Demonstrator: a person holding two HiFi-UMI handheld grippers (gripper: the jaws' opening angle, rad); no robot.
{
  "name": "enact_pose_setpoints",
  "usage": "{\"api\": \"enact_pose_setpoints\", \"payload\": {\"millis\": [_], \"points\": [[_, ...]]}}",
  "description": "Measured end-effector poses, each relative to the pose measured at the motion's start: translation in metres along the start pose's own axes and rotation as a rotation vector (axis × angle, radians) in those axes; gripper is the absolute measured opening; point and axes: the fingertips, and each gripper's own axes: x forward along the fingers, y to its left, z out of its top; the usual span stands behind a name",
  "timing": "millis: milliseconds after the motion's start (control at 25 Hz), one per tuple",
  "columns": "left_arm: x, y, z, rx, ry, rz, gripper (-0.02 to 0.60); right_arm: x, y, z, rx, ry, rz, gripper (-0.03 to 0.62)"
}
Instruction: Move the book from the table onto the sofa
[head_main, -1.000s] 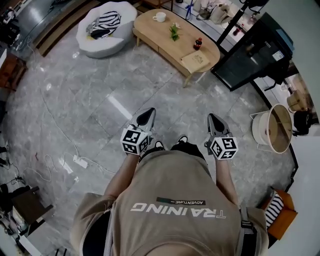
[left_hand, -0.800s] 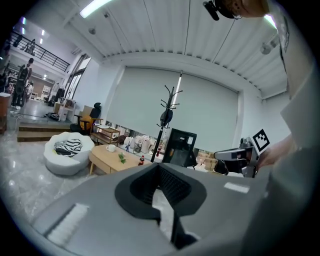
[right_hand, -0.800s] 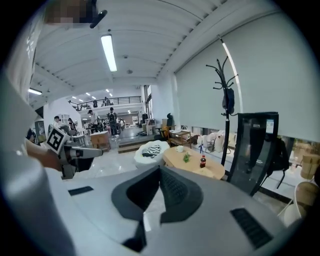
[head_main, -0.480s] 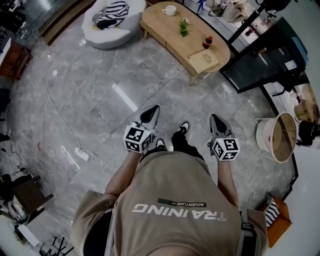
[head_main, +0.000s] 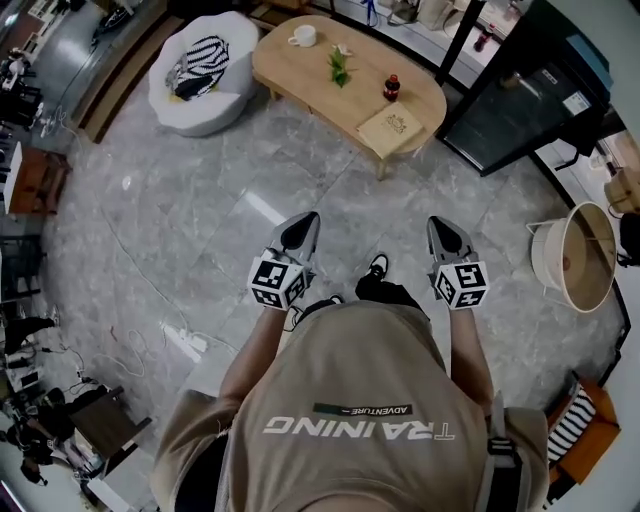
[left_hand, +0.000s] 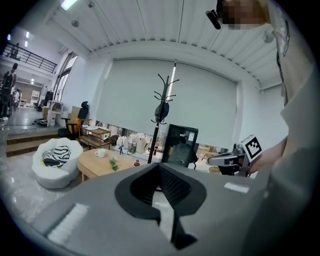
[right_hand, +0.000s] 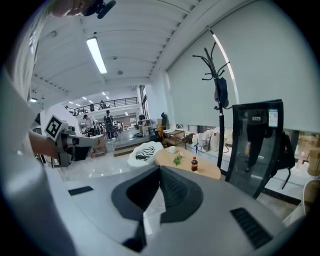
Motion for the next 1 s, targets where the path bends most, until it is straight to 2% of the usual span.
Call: {"api": "enact_pose_setpoints", "payload": {"millis": [280, 440, 600, 840, 1000], "points": [[0.063, -0.019, 0.031, 0.033, 0.019, -0.006, 0.006, 0.012, -0.061, 0.018, 0.003, -0.064, -0.007, 0.005], [0.085, -0.023, 0.047, 0.047, 0.013, 0.013, 0.005, 0.023, -0.084, 0.016, 0.006, -0.062, 0.031, 0.005], [0.098, -0.030, 0.047, 0.081, 0.030, 0.016, 0.006, 0.030, -0.086, 0.007, -0.085, -0.028, 0.061, 0.005], [0.109, -0.035, 0.038, 0.076, 0.058, 0.005, 0.005, 0.025, -0.084, 0.007, -0.019, -0.060, 0.066, 0.005], [0.117, -0.030, 0.044, 0.086, 0.041, -0.011, 0.006, 0.032, -0.088, 0.023, -0.028, -0.092, 0.052, 0.005]]}}
